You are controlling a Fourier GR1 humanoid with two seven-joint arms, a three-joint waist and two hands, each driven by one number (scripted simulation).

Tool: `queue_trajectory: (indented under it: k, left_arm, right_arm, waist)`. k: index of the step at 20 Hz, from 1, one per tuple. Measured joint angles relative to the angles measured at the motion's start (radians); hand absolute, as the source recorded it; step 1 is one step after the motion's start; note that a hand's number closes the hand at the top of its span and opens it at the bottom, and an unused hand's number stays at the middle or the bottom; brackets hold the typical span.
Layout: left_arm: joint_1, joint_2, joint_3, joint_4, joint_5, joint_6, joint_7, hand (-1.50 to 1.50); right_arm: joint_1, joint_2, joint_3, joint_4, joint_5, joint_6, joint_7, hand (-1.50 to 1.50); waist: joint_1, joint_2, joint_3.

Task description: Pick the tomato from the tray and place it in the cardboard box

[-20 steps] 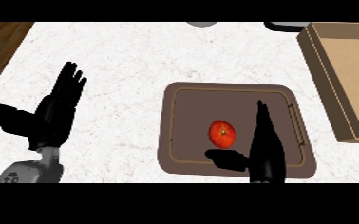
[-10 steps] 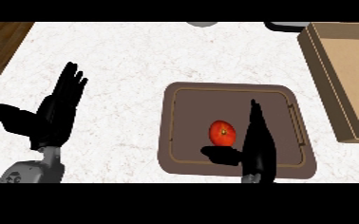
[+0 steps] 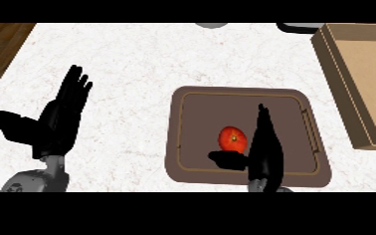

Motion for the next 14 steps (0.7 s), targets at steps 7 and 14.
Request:
queue_trajectory:
  k: [7, 14]
  left_arm:
    - [0.010, -0.017, 0.020, 0.003, -0.011, -0.026, 0.002, 0.00]
    - [0.004, -0.031, 0.025, -0.002, -0.026, -0.037, 0.006, 0.00]
  right_arm:
    - [0.009, -0.001, 0.042, 0.024, 0.080, -0.003, -0.010, 1.50]
    - [-0.100, -0.024, 0.030, 0.111, 0.097, 0.067, -0.058, 1.50]
  waist:
    - [-0.002, -0.001, -0.001]
    - [0.006, 0.002, -0.001]
